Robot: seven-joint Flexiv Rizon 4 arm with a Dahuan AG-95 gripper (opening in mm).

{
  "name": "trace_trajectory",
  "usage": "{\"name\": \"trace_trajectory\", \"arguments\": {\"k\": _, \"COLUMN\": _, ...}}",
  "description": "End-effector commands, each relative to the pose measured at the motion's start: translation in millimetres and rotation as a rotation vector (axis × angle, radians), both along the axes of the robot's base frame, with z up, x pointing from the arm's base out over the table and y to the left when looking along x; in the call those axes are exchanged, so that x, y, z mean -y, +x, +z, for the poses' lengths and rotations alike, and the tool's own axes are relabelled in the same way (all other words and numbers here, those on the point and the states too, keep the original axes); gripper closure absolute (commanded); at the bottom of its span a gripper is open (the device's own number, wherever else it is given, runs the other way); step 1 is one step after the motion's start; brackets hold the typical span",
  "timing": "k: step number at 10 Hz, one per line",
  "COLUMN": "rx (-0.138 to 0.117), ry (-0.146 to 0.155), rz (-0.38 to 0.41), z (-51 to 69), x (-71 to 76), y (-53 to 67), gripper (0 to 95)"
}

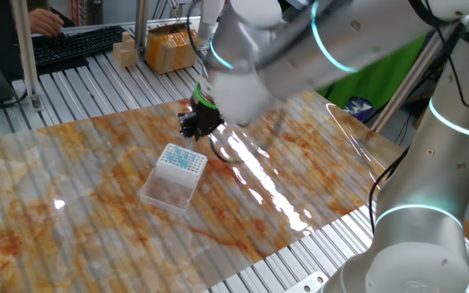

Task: Insert a medium pipette tip into the holder for medium pipette tips

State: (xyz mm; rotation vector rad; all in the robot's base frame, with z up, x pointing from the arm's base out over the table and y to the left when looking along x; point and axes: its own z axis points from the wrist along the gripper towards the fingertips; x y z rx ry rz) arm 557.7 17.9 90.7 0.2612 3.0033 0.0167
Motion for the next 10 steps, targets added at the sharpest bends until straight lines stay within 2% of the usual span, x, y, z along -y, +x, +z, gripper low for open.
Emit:
{"name": "trace_trajectory", "arguments": {"k": 1, "rx": -0.107, "ry": 0.010, "rz": -0.005, "z": -5.2, "x": -2.4, "y": 2.3, "gripper": 76.0}}
{"name": "trace_trajectory", "arguments": {"k": 6, "rx": -0.116, "ry": 0.010, "rz": -0.010, "z": -5.0, "x": -2.6, "y": 2.2, "gripper": 76.0}}
{"name": "trace_trajectory", "arguments": {"k": 10, "rx": -0.135, "ry": 0.008, "rz": -0.007, "z": -5.0, "x": -2.6, "y": 2.2, "gripper": 76.0}}
